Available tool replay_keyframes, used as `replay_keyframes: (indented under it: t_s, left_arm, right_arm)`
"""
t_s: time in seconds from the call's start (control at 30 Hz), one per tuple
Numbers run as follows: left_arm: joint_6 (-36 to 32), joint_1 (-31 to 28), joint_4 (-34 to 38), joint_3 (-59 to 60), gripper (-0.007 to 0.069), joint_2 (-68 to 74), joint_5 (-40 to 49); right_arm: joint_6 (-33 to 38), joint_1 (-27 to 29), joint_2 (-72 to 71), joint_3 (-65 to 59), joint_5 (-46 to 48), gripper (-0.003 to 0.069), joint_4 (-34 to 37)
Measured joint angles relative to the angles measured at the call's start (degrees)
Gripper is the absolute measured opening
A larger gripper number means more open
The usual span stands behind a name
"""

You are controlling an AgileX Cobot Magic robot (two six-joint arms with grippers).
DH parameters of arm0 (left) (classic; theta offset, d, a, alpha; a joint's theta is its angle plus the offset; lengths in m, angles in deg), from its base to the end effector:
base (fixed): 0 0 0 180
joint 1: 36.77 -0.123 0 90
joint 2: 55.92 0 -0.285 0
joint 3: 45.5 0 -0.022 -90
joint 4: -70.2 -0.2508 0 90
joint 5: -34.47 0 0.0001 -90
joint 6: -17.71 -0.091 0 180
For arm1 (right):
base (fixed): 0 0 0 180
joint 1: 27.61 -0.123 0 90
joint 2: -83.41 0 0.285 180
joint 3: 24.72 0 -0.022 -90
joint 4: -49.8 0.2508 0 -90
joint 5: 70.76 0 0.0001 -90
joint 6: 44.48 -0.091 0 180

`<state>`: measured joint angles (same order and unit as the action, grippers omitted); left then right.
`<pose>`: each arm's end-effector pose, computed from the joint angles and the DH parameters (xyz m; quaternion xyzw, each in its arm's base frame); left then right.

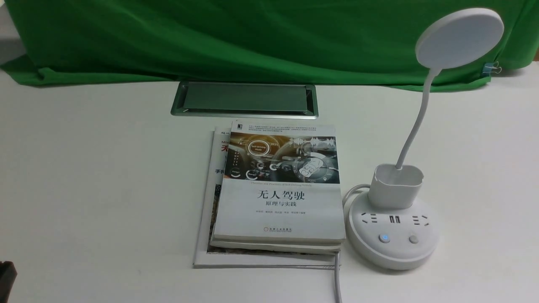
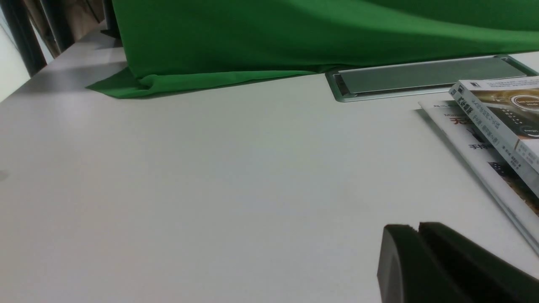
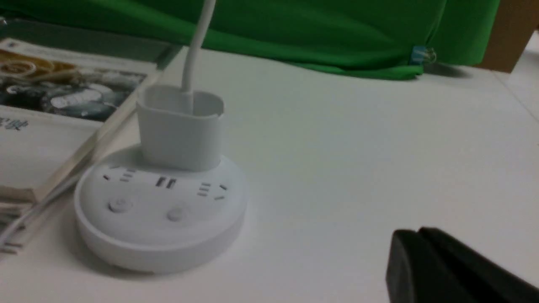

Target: Turn off the desk lamp on the white desktop by hand.

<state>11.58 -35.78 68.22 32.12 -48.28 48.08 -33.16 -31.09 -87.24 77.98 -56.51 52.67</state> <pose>0.0556 -0.0002 0.1894 0.0573 0.7575 0.0432 0.6489 0.0570 0.0046 0.1886 -0.0846 0.7663 -0.0234 0.6364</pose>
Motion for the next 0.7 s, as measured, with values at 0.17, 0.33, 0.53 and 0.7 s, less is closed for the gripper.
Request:
replay_keyframes:
  t_s: [0.17,0.33,0.53,0.7]
  left_arm:
    - [0.0,0.0,0.0,0.0,0.002,0.0,0.1]
    - [0.0,0.0,0.0,0.0,0.002,0.0,0.0]
    - [0.0,0.0,0.0,0.0,0.002,0.0,0.0]
    - [0.0,0.0,0.0,0.0,0.002,0.0,0.0]
  right_arm:
    - [-0.6,0.1,-1.5,-0.3,0.1,0.0035,0.0]
    - [-1.0,0.1,-1.5,-0.3,0.2,0.0035,0.0]
    - [-1.1,0.1,-1.5,-0.3,0.2,0.0038,0.0]
    - [-1.1,0.1,-1.5,-0.3,0.2,0.0038,0.0]
